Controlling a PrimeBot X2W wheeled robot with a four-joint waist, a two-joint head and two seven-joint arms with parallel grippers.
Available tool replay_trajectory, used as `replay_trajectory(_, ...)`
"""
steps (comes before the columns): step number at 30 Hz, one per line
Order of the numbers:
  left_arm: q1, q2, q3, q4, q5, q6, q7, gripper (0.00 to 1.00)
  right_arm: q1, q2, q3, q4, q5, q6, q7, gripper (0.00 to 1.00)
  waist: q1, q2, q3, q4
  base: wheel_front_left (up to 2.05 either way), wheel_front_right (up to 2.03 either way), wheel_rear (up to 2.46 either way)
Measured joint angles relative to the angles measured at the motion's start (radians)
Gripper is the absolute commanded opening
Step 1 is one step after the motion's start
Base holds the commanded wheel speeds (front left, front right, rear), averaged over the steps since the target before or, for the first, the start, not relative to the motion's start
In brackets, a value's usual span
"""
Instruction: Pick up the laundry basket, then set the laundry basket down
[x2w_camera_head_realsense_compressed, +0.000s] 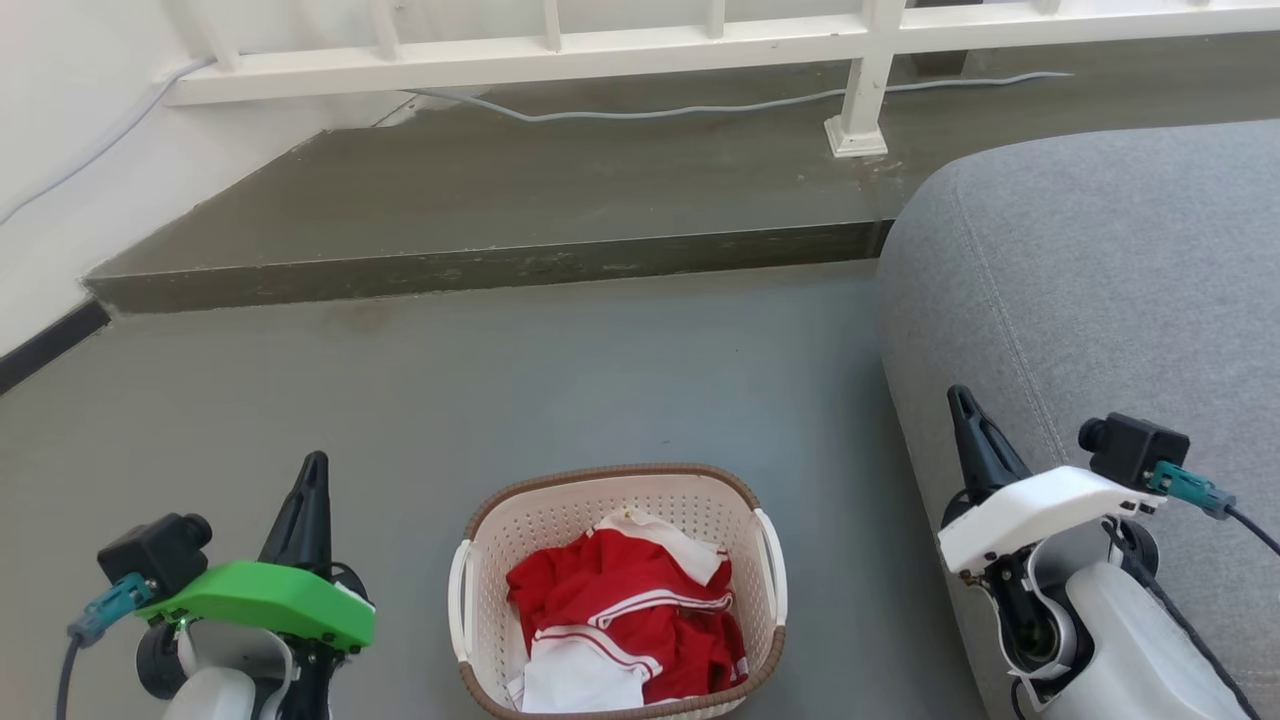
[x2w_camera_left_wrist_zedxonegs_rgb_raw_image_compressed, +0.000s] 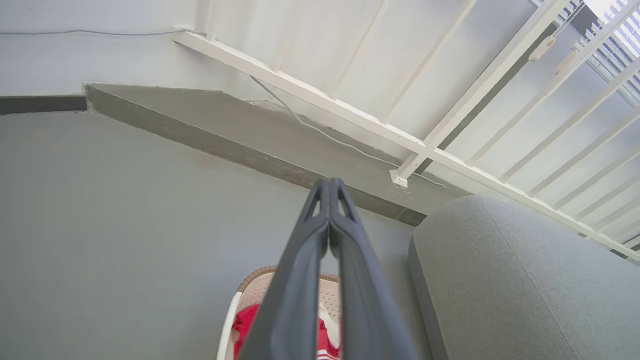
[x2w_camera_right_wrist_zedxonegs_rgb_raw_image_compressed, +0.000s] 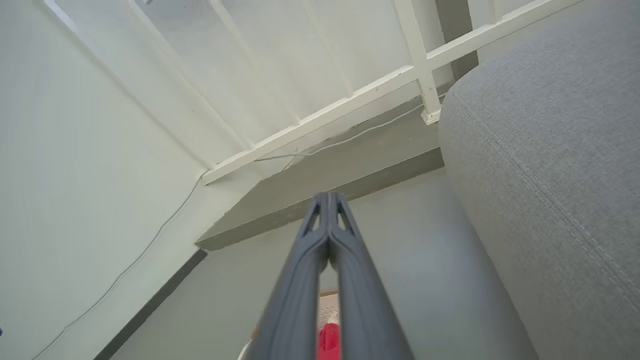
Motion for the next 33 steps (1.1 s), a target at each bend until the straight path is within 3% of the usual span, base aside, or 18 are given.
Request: replay_trajectory(33,0.001,-0.029,0.109,-0.009,-0.349,-0.010,0.123,0.00,0.033,0.042,-0.184,-0.024,0.361,0.062,0.119,0.00,0.0000,0.0000,-0.010,0.029,0.00,0.00,0.00)
